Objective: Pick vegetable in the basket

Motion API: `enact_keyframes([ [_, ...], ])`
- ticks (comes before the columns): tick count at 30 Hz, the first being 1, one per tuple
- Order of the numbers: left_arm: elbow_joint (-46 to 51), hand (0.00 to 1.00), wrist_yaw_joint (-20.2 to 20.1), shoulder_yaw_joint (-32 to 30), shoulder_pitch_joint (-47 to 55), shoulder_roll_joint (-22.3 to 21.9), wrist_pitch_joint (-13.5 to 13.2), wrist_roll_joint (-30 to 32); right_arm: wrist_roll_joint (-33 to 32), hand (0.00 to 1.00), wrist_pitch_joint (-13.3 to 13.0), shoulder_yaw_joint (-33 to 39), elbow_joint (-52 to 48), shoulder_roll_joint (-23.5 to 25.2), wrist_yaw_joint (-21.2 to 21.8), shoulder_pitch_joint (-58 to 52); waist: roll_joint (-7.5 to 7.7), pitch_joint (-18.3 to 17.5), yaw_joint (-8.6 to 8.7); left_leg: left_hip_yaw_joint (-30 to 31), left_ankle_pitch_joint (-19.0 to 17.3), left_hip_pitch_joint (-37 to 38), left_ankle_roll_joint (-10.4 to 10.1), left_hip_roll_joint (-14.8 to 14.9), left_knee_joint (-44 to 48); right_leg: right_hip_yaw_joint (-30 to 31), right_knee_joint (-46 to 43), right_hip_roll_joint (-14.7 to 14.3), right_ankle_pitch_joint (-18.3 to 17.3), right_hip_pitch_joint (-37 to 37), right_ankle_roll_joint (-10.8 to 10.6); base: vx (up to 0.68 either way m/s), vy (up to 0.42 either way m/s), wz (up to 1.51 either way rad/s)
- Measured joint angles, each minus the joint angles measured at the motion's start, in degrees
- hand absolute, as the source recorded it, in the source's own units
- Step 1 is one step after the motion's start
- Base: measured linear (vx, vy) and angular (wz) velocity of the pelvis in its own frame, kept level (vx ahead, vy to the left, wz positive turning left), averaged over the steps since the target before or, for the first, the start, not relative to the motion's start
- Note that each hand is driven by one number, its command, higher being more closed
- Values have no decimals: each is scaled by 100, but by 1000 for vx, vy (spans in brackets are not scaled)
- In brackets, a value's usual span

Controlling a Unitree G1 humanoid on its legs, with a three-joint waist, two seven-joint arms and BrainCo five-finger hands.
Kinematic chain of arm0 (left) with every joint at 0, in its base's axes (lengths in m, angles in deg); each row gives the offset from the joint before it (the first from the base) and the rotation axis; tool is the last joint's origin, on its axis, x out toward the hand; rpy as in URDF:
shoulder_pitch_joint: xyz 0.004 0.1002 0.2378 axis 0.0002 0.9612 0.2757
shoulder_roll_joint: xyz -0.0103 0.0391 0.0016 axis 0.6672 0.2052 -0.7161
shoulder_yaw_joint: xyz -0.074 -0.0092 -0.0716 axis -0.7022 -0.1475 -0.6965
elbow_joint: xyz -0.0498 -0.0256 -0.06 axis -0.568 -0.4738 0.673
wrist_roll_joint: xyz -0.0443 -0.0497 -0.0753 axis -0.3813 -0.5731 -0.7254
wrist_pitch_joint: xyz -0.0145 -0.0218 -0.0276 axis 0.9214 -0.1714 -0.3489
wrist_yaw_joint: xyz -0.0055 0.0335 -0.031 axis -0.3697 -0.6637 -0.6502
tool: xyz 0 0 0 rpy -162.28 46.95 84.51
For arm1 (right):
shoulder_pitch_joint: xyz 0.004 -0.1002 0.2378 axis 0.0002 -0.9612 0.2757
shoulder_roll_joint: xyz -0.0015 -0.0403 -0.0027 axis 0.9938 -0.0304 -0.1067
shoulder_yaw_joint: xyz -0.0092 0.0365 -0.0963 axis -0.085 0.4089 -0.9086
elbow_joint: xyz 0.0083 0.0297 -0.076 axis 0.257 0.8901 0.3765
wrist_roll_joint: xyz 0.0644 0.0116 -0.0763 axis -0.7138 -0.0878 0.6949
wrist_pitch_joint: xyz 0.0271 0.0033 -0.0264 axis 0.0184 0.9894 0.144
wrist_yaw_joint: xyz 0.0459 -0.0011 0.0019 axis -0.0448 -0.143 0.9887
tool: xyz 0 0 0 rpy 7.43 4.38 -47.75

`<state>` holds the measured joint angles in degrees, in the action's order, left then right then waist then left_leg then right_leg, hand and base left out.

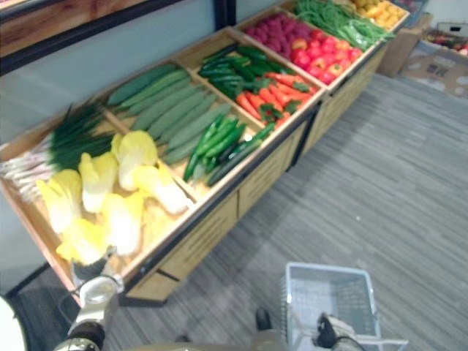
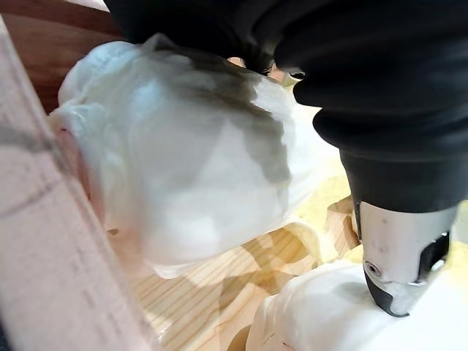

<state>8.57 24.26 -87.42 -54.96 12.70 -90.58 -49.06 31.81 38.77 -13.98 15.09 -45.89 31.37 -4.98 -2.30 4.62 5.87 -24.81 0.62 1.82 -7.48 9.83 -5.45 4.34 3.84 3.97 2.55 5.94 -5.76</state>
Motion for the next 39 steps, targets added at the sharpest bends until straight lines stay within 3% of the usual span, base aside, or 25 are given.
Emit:
enact_keyframes([
  [1,0,100,2,-50,-13,3,-11,-7,0,100,-1,0,-24,-37,18,0,-1,-1,0,-37,-1,-44,-3,4,0,38,-3,-9,11,66,0,-26,-24,-14],
  [8,-100,100,19,-460,-205,92,-91,-267,-5,100,-11,-120,-168,-248,190,-13,-7,3,14,-240,8,-248,-72,20,1,219,7,-49,69,400,39,-27,-25,-17],
  [19,-220,100,115,-548,-205,285,-92,-285,-5,100,-101,-220,-254,-269,210,-1,-6,3,14,-313,-5,-279,-113,87,1,252,48,-119,124,468,33,36,-23,-5],
  [39,-308,100,7,-353,-315,285,47,-484,-5,100,59,-239,-202,-161,222,3,10,5,128,-104,22,34,-70,0,0,30,147,7,164,-33,28,13,-7,5],
])
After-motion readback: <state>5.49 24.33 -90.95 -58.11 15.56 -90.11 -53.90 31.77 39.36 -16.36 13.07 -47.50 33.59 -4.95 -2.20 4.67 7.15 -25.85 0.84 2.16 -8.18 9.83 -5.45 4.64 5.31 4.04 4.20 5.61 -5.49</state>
